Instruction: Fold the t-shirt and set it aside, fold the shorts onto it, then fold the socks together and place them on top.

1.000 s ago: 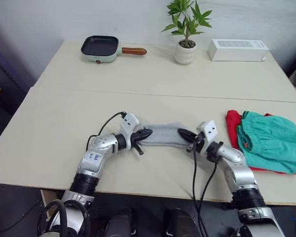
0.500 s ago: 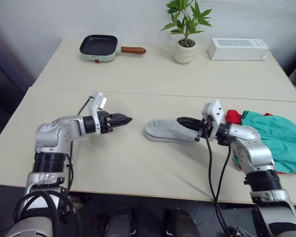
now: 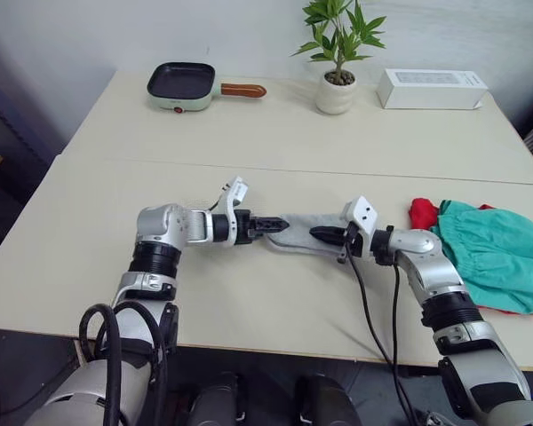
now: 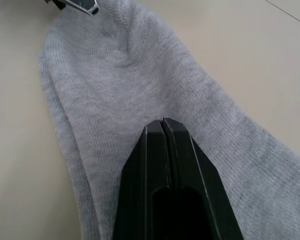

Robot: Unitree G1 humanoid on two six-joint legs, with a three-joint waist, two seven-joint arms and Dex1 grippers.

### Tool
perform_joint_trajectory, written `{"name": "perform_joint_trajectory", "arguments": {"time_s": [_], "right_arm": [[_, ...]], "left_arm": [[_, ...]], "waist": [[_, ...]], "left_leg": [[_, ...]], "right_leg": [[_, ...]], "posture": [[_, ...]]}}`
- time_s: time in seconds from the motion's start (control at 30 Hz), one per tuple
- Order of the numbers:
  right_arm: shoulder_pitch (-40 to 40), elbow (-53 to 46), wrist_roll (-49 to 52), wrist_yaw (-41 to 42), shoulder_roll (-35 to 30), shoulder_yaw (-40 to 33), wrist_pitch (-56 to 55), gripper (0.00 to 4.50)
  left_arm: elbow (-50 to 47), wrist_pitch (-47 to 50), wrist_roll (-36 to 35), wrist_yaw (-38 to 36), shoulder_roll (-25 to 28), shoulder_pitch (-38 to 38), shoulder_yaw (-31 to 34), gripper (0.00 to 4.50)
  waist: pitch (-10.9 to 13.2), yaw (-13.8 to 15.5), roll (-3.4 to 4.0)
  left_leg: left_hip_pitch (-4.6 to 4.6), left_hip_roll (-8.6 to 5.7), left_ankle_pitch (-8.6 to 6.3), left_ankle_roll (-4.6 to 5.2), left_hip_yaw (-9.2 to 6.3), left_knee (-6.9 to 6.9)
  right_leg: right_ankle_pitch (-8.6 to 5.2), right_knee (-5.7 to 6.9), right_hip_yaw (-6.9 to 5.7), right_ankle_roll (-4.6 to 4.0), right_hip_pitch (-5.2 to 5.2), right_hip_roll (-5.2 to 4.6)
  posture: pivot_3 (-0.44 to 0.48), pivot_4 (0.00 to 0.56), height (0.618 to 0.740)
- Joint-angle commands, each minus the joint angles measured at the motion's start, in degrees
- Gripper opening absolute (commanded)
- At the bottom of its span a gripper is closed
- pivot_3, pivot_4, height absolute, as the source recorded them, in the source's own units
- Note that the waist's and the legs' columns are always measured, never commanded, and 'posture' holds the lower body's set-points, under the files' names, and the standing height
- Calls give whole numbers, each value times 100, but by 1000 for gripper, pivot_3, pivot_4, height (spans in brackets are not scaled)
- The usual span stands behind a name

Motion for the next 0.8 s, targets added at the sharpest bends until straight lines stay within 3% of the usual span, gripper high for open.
{"name": "perform_joint_trajectory", "arguments": {"time_s": [0.03,0.3,0.47,0.6,0.8], "right_arm": [[200,-123,-142,-31,-93,27,93,0],[451,-647,-224,-142,-139,77,240,0],[631,-1323,-199,-157,-112,183,552,0],[778,-1874,-152,-245,-87,252,920,0],[957,-2197,-158,-418,-123,253,1244,0]], "left_arm": [[247,-405,163,155,-124,-188,36,2426],[-399,-156,206,-212,145,-165,-398,14],[-1447,608,-130,-370,607,49,-411,14],[-2175,881,-340,-440,668,-43,-458,14],[-1528,81,-10,-559,131,-736,-896,14]], "waist": [[0,-3,0],[0,-14,0],[0,-47,0],[0,-56,0],[1,32,-2]], "left_leg": [[0,0,0,0,-1,1],[-1,0,1,-3,0,-2],[-1,7,3,-11,1,-10],[-1,12,5,-17,1,-13],[-5,3,5,-14,-2,-4]], "right_leg": [[0,-1,1,0,0,0],[0,-2,1,0,-2,1],[0,-2,9,0,-9,0],[0,-1,13,-1,-12,0],[0,-3,9,-1,-9,5]], "posture": [[0,150,740],[0,150,740],[0,150,740],[0,150,740],[0,150,740]]}}
